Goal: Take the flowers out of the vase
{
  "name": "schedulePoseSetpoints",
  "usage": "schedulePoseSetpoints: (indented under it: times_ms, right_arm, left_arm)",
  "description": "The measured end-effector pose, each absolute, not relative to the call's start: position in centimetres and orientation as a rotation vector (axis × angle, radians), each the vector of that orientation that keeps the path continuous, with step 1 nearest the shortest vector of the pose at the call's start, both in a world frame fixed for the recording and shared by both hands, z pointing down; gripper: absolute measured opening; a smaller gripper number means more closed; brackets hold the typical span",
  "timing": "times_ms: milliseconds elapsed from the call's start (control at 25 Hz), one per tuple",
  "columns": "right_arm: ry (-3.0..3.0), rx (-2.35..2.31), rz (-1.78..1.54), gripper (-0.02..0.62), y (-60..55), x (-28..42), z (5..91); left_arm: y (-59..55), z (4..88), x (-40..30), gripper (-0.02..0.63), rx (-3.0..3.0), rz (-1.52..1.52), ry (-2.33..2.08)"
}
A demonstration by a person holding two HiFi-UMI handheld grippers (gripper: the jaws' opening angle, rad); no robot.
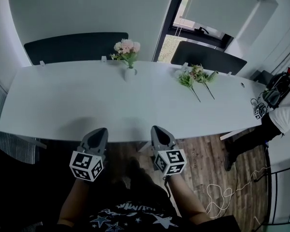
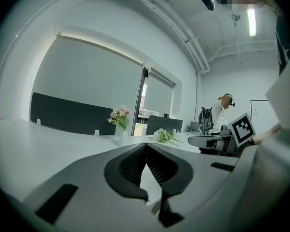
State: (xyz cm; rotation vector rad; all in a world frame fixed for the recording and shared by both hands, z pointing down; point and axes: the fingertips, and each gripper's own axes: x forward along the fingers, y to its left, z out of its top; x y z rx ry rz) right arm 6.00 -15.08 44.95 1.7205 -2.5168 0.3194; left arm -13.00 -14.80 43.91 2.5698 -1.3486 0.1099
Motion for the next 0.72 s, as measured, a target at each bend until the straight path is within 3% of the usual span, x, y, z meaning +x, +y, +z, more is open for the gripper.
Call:
schedulePoseSetpoints:
  times_ms: [720]
  right_arm:
    - [-2.618,1.589,0.365,0.003,-30.2,9.1,44.2]
  left_arm:
    - [-26.7,42.8,-9.5,0.009,2.536,0.155,-1.458]
